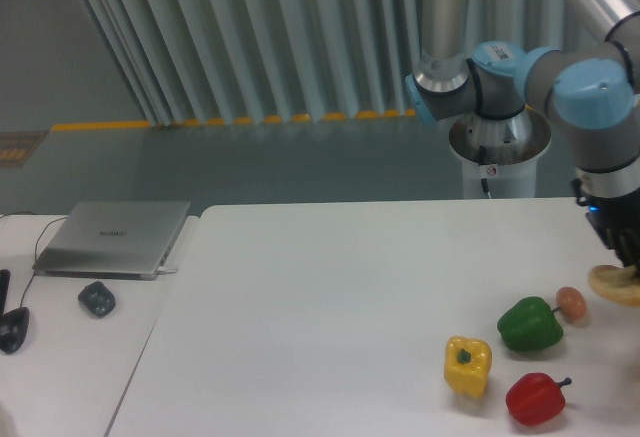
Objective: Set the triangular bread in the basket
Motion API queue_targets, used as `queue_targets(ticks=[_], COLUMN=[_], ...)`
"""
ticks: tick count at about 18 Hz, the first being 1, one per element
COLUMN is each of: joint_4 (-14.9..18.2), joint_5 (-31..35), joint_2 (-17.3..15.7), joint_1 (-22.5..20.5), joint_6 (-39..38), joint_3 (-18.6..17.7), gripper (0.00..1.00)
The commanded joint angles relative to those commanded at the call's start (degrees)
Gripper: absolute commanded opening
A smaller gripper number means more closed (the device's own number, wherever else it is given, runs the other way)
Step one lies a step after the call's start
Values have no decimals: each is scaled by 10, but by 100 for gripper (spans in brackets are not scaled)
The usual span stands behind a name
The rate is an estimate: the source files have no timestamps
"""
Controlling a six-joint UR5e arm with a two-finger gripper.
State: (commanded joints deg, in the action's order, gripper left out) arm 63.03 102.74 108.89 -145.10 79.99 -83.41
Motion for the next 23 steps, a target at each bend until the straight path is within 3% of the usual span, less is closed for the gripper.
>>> queue_targets(ticks=[5, 10, 18, 23], joint_4=[-12, -69, -98, -101], joint_5=[-26, -31, -31, -30], joint_2=[5, 30, 72, 85], joint_1=[-51, -55, -83, -95], joint_6=[-17, -22, -19, -24], joint_3=[3, 11, 44, 39], gripper=[15, 15, 17, 41])
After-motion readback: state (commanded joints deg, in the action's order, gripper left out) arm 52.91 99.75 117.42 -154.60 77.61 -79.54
